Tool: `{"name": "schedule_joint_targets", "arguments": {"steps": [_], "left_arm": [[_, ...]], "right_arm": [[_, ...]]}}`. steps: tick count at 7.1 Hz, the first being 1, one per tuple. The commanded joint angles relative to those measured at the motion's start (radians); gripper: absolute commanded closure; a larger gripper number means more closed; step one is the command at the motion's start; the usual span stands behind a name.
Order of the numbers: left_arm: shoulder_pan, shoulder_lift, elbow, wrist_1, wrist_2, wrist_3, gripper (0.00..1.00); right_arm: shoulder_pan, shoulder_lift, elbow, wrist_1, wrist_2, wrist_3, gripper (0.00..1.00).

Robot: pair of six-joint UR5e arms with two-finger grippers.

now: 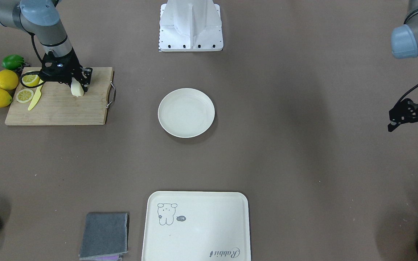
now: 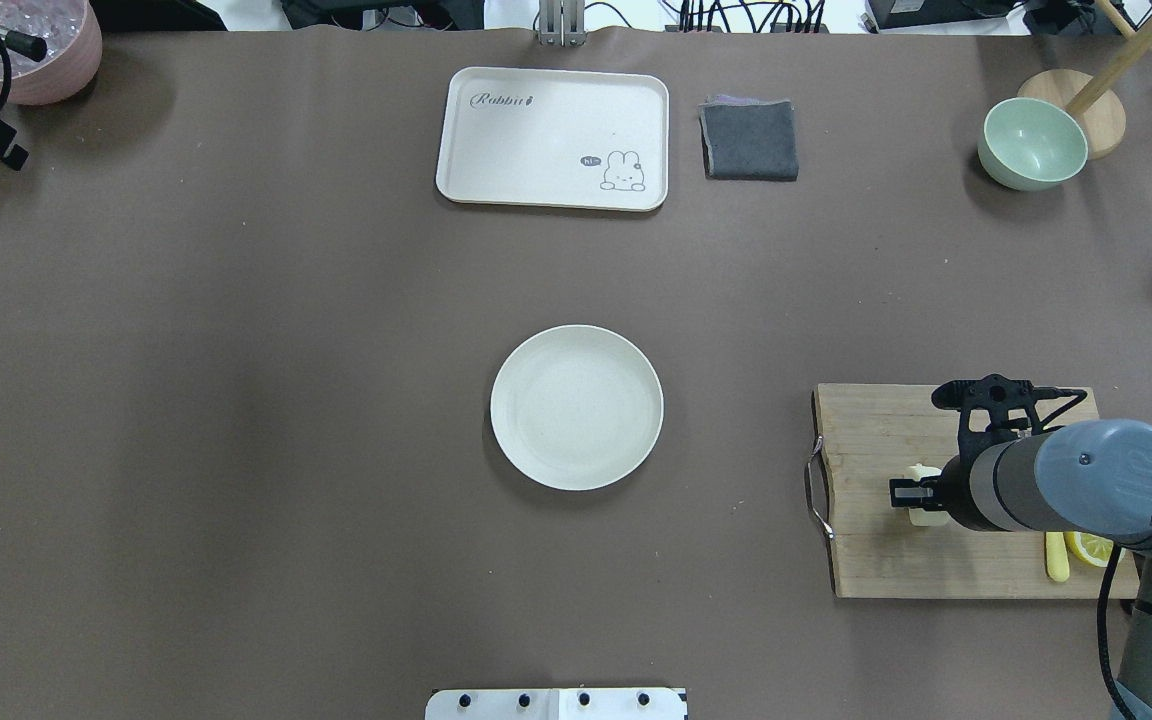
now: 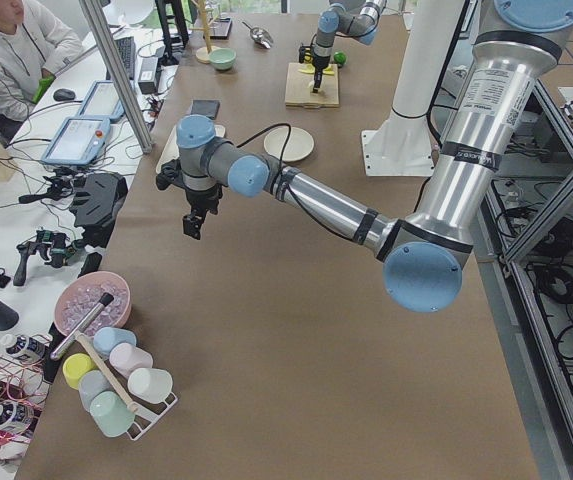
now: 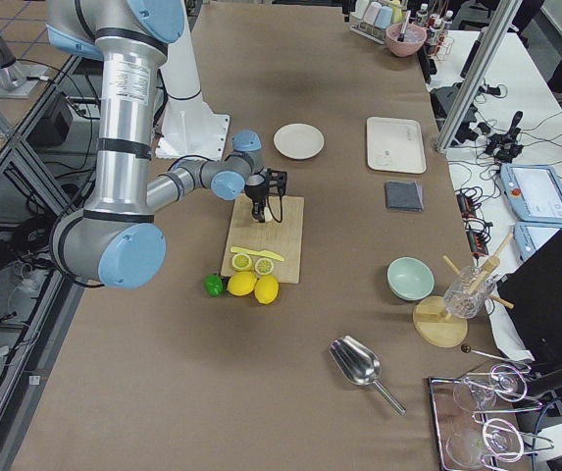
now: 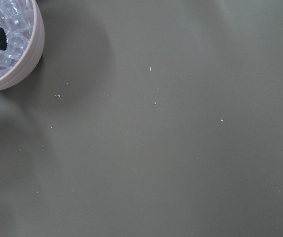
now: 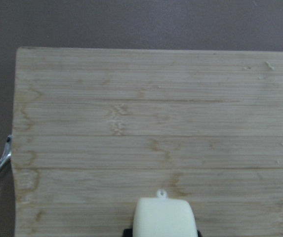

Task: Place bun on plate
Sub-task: 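Lift the bun and carry it with the right gripper over the plate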

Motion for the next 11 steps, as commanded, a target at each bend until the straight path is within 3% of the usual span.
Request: {"name": "schedule_joint_targets", "arguments": {"steps": [1, 3, 5, 6, 10, 11], "left_arm": [[0.0, 0.0, 0.0, 0.0, 0.0, 0.0, 0.02], [0.0, 0.0, 0.0, 0.0, 0.0, 0.0, 0.02], [0.0, 0.002, 0.0, 0.0, -0.002, -0.002, 0.02], [0.0, 0.002, 0.0, 0.0, 0.0, -0.003, 0.02], [0.0, 0.008, 0.0, 0.0, -0.002, -0.003, 0.02], [0.0, 0.008, 0.0, 0.0, -0.002, -0.003, 0.02]], "right_arm": [[0.002, 0.039, 0.01, -0.005, 0.006, -0.001, 1.0], [0.04, 0.163, -0.041, -0.033, 0.007, -0.001, 1.0], [0.043, 0.4, -0.107, -0.23, -0.002, 0.007, 1.0], [0.045, 0.468, -0.117, -0.26, -0.002, 0.016, 1.0], [0.045, 0.813, -0.4, -0.275, -0.005, 0.126, 0.99], [0.045, 0.826, -0.41, -0.275, -0.005, 0.126, 0.67]]}}
